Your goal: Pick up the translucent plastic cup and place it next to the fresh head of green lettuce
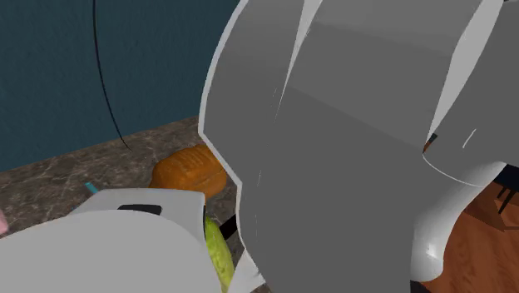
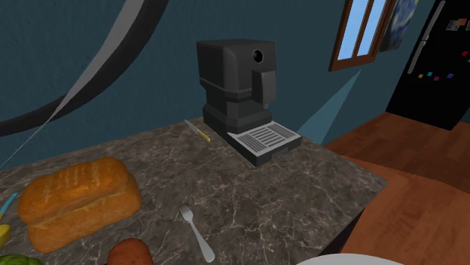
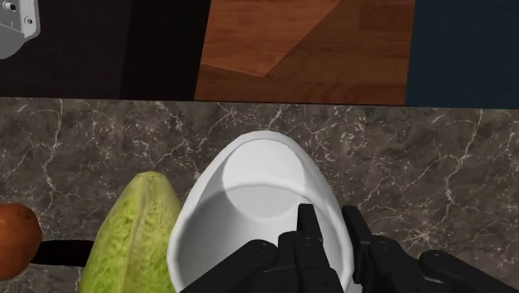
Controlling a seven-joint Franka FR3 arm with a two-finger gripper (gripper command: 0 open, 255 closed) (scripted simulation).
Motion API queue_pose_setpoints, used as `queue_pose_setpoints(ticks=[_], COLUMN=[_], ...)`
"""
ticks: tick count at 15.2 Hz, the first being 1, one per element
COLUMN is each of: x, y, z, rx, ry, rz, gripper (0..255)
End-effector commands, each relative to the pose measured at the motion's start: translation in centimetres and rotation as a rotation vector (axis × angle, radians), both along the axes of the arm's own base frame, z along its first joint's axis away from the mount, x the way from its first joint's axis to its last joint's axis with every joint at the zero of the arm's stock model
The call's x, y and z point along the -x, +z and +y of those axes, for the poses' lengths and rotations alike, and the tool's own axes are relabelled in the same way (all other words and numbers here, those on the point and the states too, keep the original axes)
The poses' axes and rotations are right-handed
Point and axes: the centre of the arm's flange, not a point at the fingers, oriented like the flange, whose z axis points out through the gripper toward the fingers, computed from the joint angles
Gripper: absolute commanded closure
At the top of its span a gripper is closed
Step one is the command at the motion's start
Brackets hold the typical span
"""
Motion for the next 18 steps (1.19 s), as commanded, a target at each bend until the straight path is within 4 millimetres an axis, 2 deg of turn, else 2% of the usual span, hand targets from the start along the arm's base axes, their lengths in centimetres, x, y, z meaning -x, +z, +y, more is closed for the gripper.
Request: queue_pose_setpoints(ticks=[1,18], x=[0.0,0.0], y=[-1.0,-9.9], z=[0.2,0.2], rx=[-0.001,-0.001], ry=[-0.001,-0.001], rz=[-0.001,-0.001], gripper=[255,255])
